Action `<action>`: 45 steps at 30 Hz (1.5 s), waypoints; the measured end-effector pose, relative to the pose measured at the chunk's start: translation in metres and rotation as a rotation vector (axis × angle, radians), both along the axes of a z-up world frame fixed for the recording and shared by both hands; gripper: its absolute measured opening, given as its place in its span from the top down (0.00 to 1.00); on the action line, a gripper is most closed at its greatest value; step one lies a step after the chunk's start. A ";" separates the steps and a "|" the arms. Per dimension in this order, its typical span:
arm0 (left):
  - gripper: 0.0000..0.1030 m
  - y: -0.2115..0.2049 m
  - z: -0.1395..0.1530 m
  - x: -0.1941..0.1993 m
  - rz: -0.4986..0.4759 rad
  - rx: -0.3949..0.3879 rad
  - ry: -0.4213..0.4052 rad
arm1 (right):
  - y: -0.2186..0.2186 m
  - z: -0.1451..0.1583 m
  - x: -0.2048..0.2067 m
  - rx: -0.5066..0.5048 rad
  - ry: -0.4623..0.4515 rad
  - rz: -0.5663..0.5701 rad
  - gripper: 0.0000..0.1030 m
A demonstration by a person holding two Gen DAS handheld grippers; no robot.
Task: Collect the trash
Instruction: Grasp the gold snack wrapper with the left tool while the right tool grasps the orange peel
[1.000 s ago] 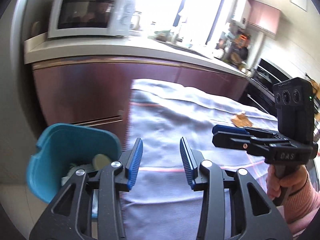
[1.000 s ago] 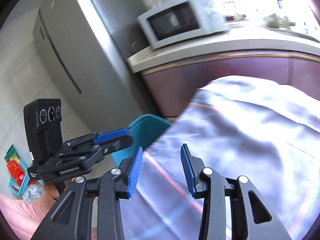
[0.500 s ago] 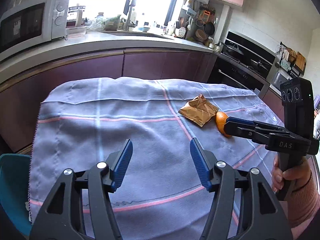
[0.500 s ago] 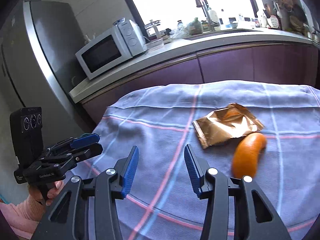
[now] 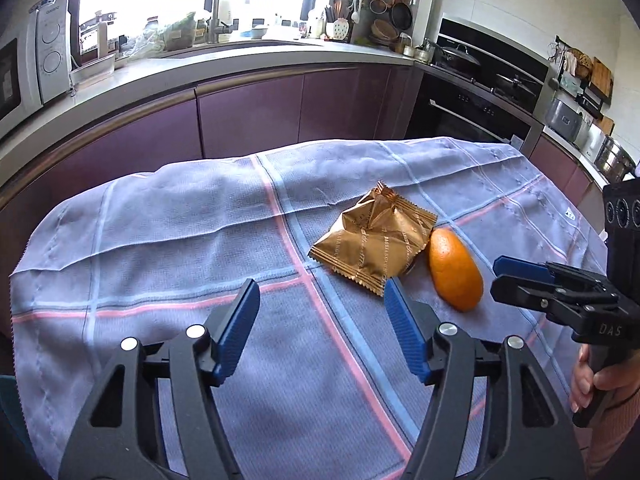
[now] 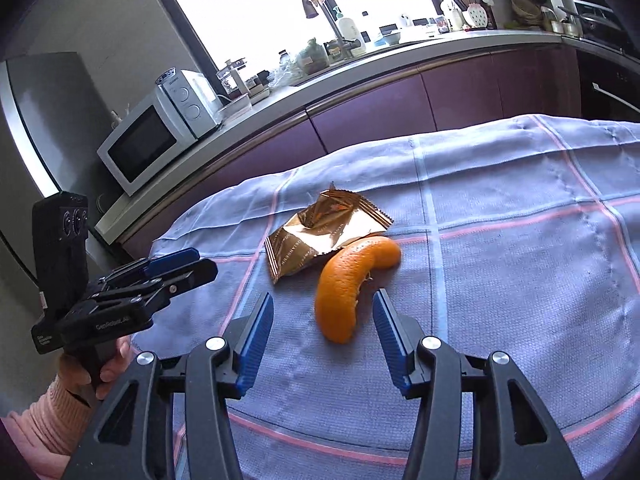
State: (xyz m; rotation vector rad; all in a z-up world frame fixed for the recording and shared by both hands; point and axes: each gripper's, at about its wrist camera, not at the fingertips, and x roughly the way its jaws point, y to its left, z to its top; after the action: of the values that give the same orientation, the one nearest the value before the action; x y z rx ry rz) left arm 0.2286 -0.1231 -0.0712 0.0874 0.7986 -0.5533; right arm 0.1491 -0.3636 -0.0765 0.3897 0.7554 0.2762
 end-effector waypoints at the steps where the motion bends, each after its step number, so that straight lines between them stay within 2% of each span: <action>1: 0.40 -0.004 -0.002 0.006 -0.001 0.005 0.009 | -0.001 -0.002 0.001 0.003 0.004 0.000 0.52; 7: 0.42 -0.025 -0.010 0.033 -0.010 0.040 0.026 | -0.006 -0.005 0.006 0.025 0.012 0.008 0.52; 15: 0.44 -0.043 -0.023 0.060 -0.059 0.037 0.103 | -0.003 -0.008 0.015 0.031 0.025 0.030 0.52; 21: 0.46 -0.053 -0.029 0.059 -0.098 0.027 0.114 | -0.003 -0.010 0.016 0.040 0.034 0.034 0.56; 24: 0.50 -0.059 -0.030 0.052 -0.118 0.040 0.103 | -0.003 -0.011 0.018 0.039 0.041 0.037 0.60; 26: 0.62 -0.061 -0.029 0.048 -0.122 0.049 0.097 | -0.003 -0.011 0.017 0.040 0.042 0.036 0.64; 28: 0.69 -0.062 -0.028 0.045 -0.123 0.049 0.098 | -0.003 -0.011 0.017 0.044 0.043 0.035 0.67; 29: 0.81 -0.062 -0.028 0.044 -0.127 0.046 0.103 | -0.003 -0.011 0.017 0.045 0.044 0.035 0.71; 30: 0.85 -0.062 -0.029 0.043 -0.129 0.045 0.115 | -0.004 -0.011 0.017 0.046 0.044 0.035 0.73; 35: 0.91 -0.058 -0.028 0.036 -0.120 0.036 0.118 | -0.004 -0.011 0.016 0.046 0.041 0.043 0.83; 40: 0.95 -0.052 -0.028 0.033 -0.112 0.003 0.137 | -0.005 -0.009 0.011 0.041 0.026 0.045 0.86; 41: 0.99 -0.050 -0.027 0.032 -0.110 0.000 0.136 | -0.005 -0.008 0.010 0.039 0.022 0.045 0.87; 45: 0.99 -0.048 -0.024 0.023 -0.118 -0.007 0.132 | -0.005 -0.004 0.004 0.032 0.007 0.046 0.88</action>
State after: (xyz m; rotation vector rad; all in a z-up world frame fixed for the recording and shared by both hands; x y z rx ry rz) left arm 0.2513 -0.1709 -0.0951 0.0925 0.9241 -0.6791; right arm 0.1534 -0.3688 -0.0803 0.4043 0.7678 0.3306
